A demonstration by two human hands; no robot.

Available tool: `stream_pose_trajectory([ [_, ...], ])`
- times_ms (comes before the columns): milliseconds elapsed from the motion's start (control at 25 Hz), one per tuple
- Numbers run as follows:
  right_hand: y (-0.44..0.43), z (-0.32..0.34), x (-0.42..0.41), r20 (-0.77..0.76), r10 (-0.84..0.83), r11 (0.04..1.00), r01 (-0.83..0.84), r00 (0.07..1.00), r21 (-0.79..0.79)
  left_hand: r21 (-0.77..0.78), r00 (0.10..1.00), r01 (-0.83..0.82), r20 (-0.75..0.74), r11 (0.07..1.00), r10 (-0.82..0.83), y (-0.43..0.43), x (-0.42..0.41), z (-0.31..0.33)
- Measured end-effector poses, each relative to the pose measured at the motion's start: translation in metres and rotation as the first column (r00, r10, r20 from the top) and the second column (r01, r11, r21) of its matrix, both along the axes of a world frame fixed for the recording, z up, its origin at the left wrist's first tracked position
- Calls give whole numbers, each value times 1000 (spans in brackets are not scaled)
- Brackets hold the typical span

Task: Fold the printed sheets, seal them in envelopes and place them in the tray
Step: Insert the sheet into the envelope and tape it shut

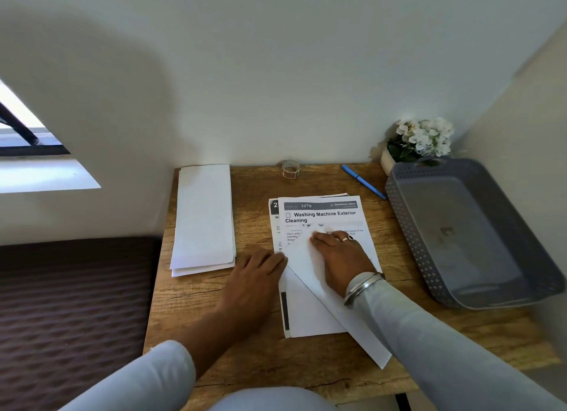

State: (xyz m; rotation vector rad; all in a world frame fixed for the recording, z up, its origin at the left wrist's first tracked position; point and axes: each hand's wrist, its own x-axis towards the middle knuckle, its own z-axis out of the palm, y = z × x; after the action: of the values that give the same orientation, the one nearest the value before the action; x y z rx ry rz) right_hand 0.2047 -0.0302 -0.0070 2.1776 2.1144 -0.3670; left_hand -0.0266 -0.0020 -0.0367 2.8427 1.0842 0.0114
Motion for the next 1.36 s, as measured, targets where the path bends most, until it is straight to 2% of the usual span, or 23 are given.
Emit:
stream_pose_trajectory([
  [80,2,6,-14,29,-11,1000,12,1000,-11,5,1000,-18,-10,1000,18,-2,1,0],
  [280,3,8,-45,34,162,987,-162,986,15,4,999,-32,-9,999,32,-4,1,2],
  [520,24,10,-11,84,-1,1000,1,996,6,-9,999,-24,-40,1000,24,-3,4,5],
  [760,8,8,-37,23,187,982,-187,982,-1,-12,999,-42,-33,999,41,-5,6,6],
  [920,24,8,-2,35,45,999,-46,998,4,-18,999,-31,-42,999,30,-3,5,7],
  [1040,24,1,6,-45,-19,1000,18,999,-8,-19,998,-44,-41,999,43,-8,7,10],
  [1160,23,-2,15,-74,39,999,-41,997,-16,-2,997,-77,-28,997,77,-8,15,15],
  [1360,20,-4,18,-64,51,998,-53,997,-23,39,997,-5,-75,999,8,12,59,22],
])
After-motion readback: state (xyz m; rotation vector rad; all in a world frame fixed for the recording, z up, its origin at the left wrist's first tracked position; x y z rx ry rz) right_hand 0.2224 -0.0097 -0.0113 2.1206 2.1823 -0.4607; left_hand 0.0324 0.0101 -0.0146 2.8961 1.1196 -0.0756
